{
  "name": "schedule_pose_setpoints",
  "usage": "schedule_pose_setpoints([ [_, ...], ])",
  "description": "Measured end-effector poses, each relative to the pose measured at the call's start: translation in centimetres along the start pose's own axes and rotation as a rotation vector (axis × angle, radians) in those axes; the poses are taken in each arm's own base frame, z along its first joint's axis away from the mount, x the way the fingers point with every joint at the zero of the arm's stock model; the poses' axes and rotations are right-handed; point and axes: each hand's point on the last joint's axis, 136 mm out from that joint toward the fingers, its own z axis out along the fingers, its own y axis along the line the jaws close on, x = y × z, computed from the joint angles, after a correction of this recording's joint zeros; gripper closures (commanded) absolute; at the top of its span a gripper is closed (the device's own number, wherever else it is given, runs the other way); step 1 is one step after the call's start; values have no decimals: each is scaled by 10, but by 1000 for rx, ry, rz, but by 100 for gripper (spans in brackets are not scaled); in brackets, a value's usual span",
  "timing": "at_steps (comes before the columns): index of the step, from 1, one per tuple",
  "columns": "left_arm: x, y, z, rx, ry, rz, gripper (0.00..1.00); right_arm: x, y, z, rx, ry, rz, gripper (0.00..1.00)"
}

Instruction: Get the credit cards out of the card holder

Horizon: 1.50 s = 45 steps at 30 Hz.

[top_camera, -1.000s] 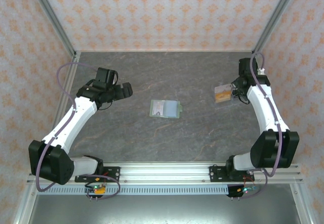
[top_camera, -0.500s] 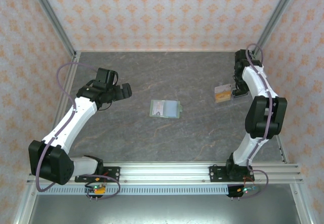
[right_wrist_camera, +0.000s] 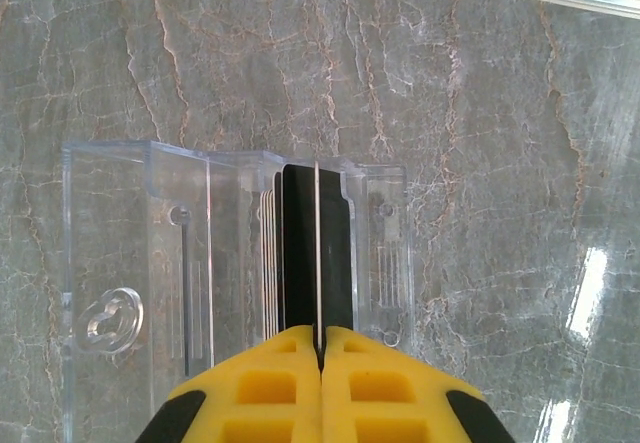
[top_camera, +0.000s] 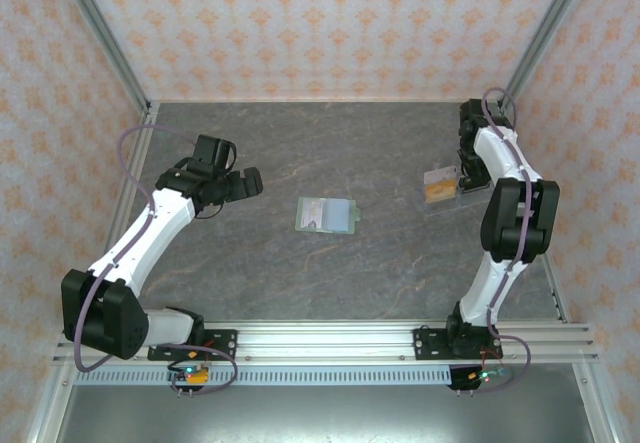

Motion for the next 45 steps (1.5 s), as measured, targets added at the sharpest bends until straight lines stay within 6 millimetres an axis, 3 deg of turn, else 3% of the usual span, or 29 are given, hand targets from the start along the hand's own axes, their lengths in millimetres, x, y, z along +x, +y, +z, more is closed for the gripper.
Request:
schedule_pose_setpoints([
  [10,0,0,0,1,0,0,0,2,0,4,-2,33,11,100],
  [17,0,0,0,1,0,0,0,3,2,4,-10,37,21,91],
  [24,0,0,0,1,0,0,0,3,3,7,-20,59,34,97],
  [33,1,0,0,-1,2,0,0,6,1,15,-11,89,48,97],
  [37,1,0,0,-1,2,1,0,11,1,21,0,107,43,88],
  [39,1,0,0,-1,2,1,0,13,1,22,-1,116,36,76],
  [45,2,1,1,-2,5,1,0,15,4,22,-15,128,21,73],
])
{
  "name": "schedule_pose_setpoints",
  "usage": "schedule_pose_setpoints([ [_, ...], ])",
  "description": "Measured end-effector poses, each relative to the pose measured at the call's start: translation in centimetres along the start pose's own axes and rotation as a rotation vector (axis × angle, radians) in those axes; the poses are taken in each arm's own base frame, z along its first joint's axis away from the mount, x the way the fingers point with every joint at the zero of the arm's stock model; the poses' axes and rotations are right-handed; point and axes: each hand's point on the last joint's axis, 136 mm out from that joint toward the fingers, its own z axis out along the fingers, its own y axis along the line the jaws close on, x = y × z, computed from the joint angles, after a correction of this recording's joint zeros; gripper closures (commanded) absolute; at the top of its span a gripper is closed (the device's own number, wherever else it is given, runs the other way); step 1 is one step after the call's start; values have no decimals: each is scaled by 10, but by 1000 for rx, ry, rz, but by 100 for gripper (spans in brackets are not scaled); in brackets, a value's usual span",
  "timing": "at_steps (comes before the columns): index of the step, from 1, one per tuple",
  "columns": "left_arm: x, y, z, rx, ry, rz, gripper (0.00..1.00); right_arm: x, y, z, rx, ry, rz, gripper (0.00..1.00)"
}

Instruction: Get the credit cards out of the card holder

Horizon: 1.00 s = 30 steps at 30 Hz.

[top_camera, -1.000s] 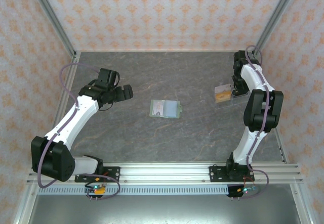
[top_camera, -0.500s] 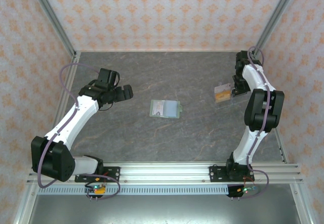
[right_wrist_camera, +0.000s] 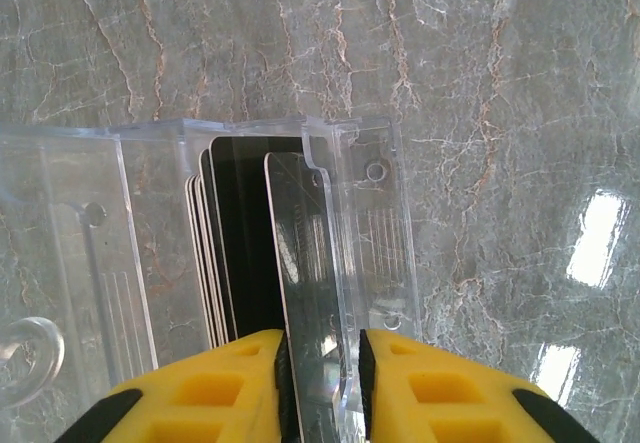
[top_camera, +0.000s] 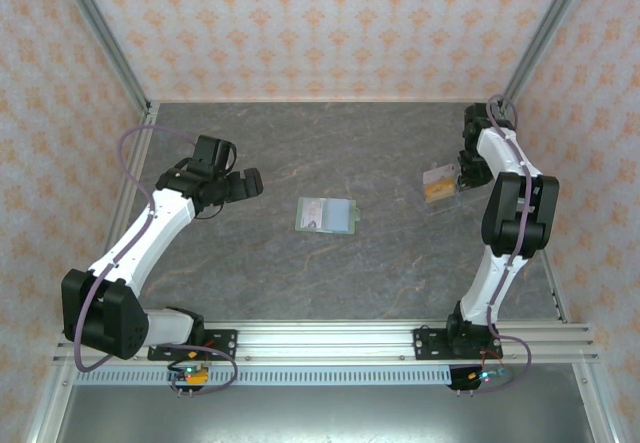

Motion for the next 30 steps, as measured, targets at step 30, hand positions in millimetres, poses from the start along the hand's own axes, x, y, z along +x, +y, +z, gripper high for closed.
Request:
schedule_pose_setpoints([
  [30,18,-32,23,161,131,-40,0,201,43,-142,-473,168,-798,45],
])
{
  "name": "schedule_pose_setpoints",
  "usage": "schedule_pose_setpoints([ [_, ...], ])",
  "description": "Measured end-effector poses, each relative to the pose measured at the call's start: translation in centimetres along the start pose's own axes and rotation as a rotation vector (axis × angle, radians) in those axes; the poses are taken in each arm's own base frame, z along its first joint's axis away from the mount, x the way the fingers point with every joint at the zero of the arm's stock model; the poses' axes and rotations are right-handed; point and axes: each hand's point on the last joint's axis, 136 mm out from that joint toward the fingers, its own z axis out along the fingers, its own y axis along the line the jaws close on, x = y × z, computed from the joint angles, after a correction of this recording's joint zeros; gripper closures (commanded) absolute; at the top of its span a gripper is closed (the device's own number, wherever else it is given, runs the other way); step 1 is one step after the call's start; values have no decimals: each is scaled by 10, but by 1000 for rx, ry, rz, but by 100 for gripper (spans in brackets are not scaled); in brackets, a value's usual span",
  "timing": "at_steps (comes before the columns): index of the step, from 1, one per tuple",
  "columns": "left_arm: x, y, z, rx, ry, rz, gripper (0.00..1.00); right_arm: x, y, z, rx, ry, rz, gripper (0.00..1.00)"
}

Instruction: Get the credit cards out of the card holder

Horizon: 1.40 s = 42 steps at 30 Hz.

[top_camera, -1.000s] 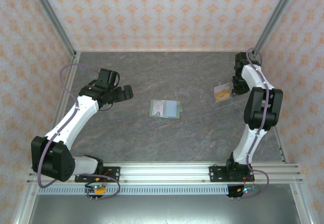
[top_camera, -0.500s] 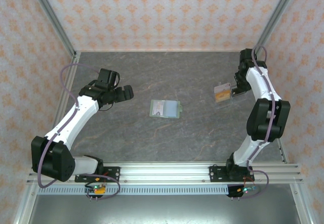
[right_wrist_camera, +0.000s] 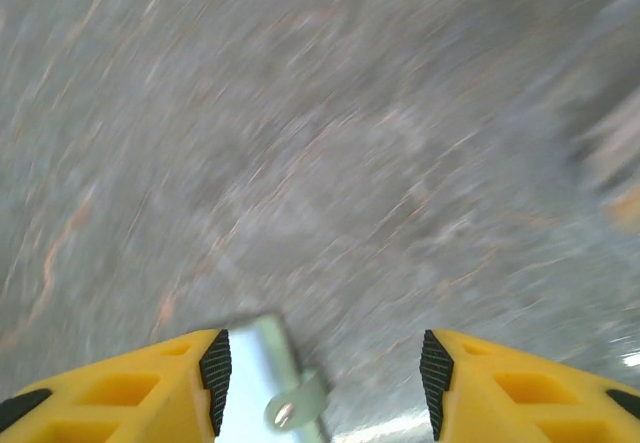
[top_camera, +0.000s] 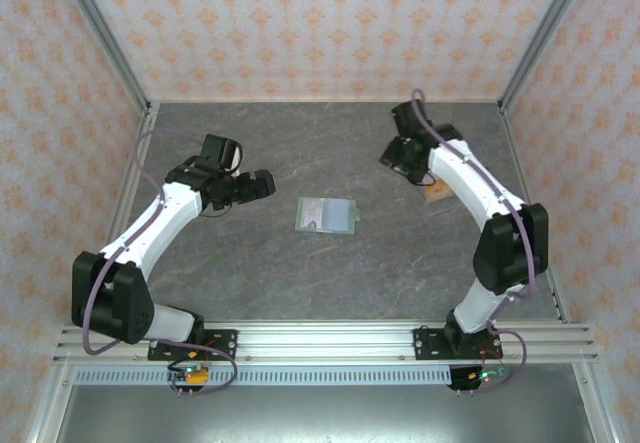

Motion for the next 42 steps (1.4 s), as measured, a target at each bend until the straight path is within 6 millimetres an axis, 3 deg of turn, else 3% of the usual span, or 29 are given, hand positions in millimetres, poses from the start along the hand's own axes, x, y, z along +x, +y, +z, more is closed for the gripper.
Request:
schedule_pose_setpoints([
  [5,7,-4,14,35,30,-27,0,67,56,33,-85,149,-182,50],
  [8,14,-6,22,46,54,-35,0,105,79,53,-137,247,-239,52],
  [13,24,-15,33,50,86,-15,1,143,105,73,-218,343,-268,57],
  [18,33,-17,48,38,123,-17,4,149,114,84,-270,356,-219,62],
  [24,49,-22,71,22,186,-18,17,155,106,100,-243,367,-192,70],
  [34,52,-47,94,60,221,-18,54,168,90,115,-223,391,-189,79],
  [42,58,-63,112,75,246,-3,71,168,89,116,-260,383,-177,80],
])
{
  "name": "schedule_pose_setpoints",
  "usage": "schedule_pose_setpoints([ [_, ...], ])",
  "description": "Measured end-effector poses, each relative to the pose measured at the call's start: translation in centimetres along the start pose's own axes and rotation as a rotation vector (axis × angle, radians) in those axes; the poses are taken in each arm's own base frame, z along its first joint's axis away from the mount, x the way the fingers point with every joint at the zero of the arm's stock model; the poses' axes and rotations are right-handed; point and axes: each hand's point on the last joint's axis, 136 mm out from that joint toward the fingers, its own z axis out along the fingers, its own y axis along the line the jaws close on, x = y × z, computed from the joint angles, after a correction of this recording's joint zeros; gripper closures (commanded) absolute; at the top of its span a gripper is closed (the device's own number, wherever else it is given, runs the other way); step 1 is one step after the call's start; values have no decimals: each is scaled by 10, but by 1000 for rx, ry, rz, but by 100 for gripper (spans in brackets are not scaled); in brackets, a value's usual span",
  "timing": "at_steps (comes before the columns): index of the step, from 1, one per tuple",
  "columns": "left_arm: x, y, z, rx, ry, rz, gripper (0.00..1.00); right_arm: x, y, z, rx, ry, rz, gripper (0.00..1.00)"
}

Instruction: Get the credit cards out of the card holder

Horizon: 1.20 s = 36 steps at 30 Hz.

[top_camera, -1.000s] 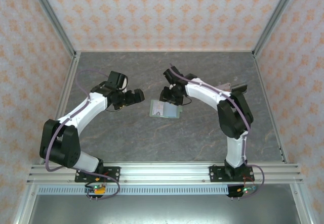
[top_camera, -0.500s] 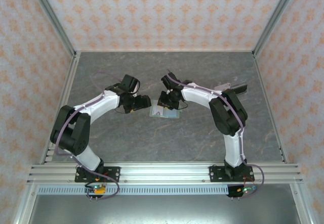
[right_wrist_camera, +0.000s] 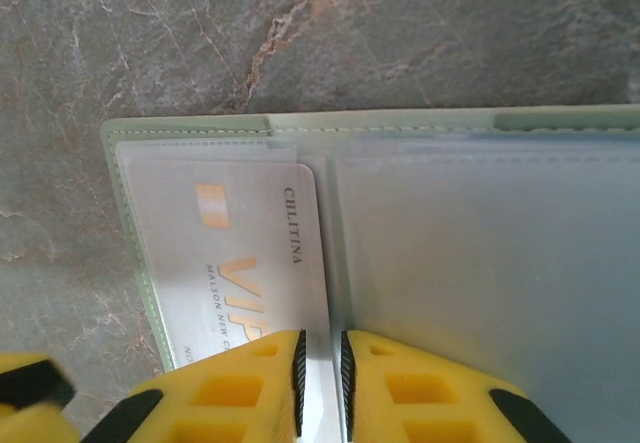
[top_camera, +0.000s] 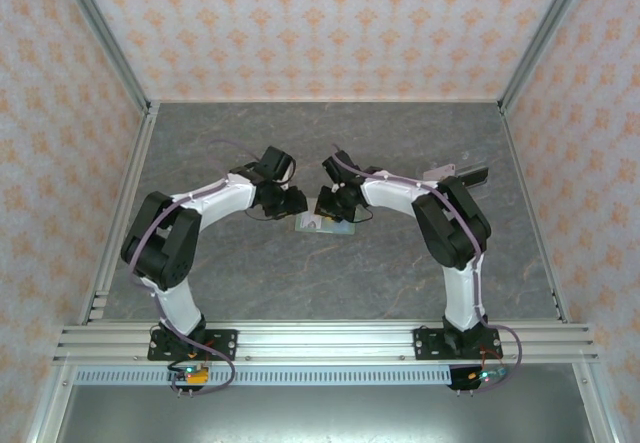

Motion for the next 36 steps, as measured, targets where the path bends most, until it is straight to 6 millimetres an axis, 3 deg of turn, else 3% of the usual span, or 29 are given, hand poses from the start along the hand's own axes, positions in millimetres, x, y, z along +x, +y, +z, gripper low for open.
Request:
schedule_pose_setpoints([
  [5,3,7,16,-19,30,-30,86,0,-2,-2,-27,-16,16,84],
  [9,4,7,23,-22,47,-29,91,0,-5,-3,-32,-22,26,86],
  [20,6,6,25,-33,52,-23,93,2,-9,-6,-45,-34,50,87],
  [26,8,10,29,-47,57,-26,97,11,-10,-14,-65,-14,72,86],
  [36,8,11,30,-43,53,-25,98,22,-10,-11,-96,33,111,87],
])
